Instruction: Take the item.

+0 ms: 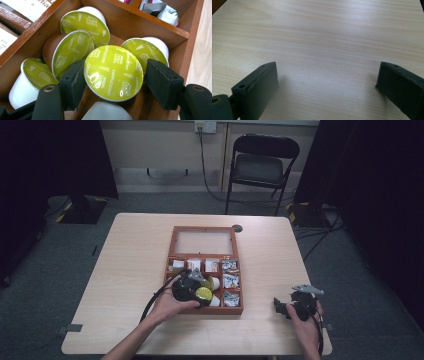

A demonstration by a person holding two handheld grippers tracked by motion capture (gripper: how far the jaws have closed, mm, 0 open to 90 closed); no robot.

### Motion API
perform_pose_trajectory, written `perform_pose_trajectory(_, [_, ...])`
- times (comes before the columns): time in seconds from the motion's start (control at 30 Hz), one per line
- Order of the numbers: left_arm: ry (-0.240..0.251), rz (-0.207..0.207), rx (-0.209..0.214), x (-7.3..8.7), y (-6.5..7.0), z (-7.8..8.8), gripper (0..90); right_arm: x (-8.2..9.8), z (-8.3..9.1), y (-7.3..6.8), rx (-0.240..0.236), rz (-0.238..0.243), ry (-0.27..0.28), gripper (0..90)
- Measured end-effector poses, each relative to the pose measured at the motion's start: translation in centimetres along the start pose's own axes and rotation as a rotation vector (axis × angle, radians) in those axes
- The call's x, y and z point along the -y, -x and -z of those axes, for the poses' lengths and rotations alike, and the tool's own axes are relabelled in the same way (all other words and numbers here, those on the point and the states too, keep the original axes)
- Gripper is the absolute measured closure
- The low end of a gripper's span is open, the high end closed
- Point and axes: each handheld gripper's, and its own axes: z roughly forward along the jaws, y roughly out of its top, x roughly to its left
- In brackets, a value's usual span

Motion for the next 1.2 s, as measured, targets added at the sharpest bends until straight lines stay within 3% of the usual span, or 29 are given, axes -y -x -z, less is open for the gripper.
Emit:
perform_pose_trajectory(0.57, [-0.037,0.033,-0.007,-0.18,-0.2,-0.48,31.9,0.0,0.0,0.0,0.001,0.0,0.0,3.0])
perform_pose_trajectory(0.7, [-0.062,0.015,-0.031,-0.28,-0.16,-0.55,34.2,0.0,0.0,0.0,0.0,0.0,0.0,3.0])
perform_pose_trajectory(0.8, [-0.055,0.009,-0.045,-0.24,0.03,-0.57,38.0,0.0,0.0,0.0,0.0,0.0,0.0,3.0])
perform_pose_trajectory(1.2, [-0.026,0.023,-0.019,-0.11,-0.17,-0.31,38.8,0.01,0.01,-0.02,0.001,0.0,0.0,3.0])
